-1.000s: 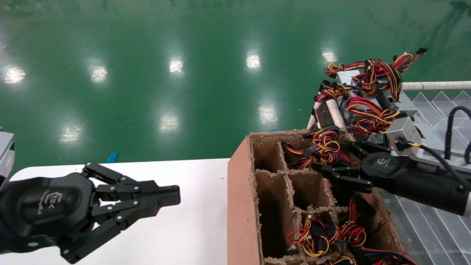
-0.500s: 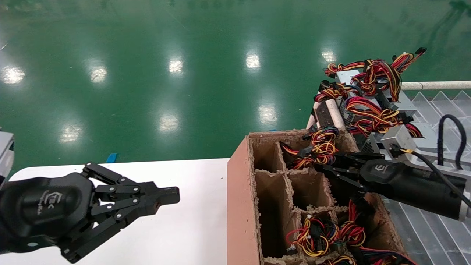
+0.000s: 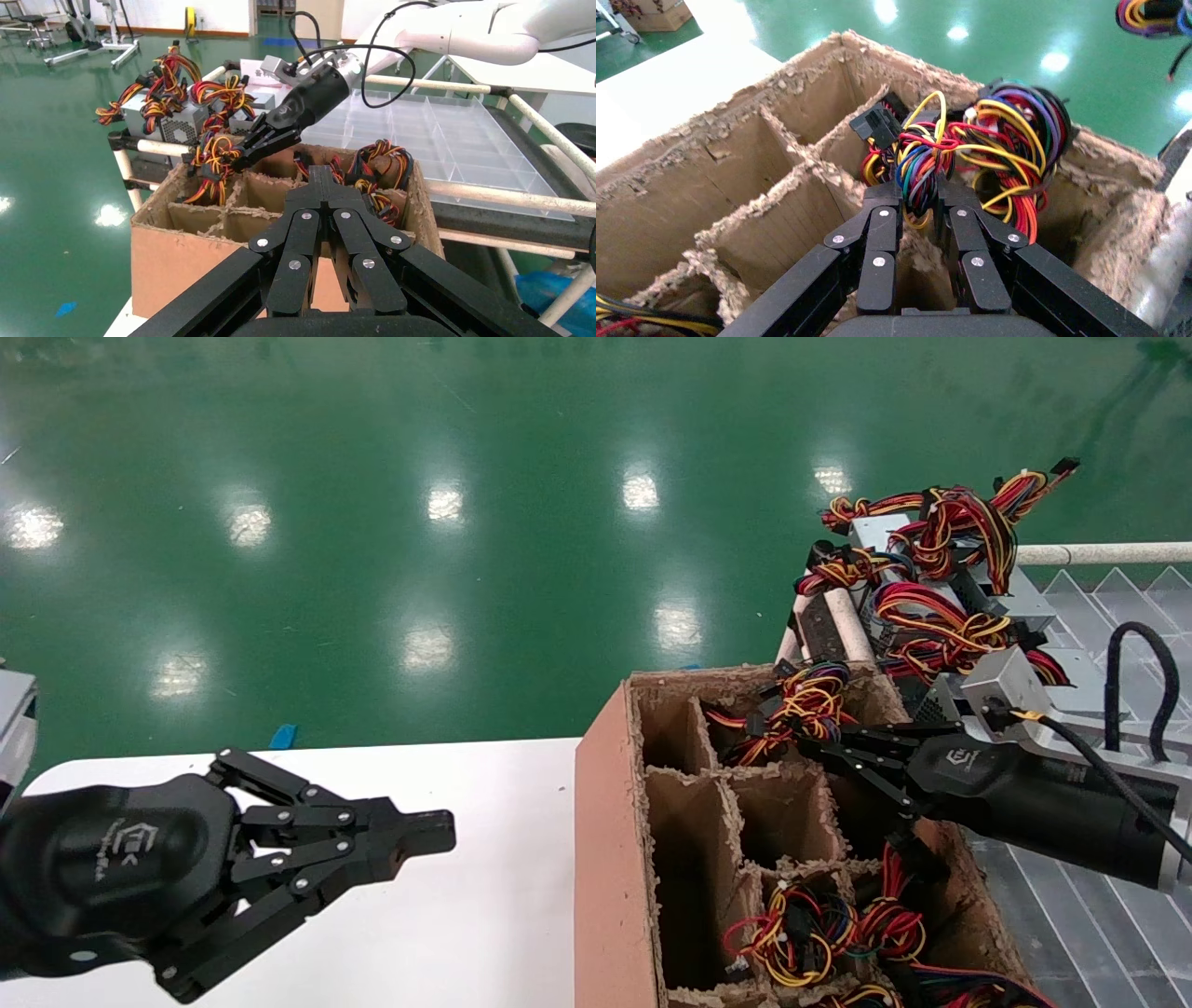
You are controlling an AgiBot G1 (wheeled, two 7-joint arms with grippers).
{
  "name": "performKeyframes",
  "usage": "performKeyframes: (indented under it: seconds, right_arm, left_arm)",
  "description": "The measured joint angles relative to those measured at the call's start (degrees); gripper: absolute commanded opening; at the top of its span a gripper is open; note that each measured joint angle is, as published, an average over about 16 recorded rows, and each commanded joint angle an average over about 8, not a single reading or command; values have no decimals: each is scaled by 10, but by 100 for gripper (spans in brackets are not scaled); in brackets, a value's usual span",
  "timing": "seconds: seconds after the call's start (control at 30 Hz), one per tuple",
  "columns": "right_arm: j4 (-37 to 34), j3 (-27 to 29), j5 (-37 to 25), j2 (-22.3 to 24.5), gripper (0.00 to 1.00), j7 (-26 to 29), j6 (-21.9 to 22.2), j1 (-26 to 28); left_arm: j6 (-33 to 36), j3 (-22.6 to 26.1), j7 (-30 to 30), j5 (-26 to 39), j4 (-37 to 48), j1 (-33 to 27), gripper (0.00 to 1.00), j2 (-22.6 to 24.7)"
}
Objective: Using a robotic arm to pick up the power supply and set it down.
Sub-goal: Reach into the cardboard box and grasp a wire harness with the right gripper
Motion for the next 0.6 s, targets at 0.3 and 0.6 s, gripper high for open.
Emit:
performKeyframes:
  seconds: [0.3,0.6]
  right_arm:
    - [37,11,10,15,0,4,4,-1]
    - [92,28,23,41,0,18,22,-14]
  left_arm:
    - [0,0,0,0,0,0,0,0]
    - [0,0,0,0,0,0,0,0]
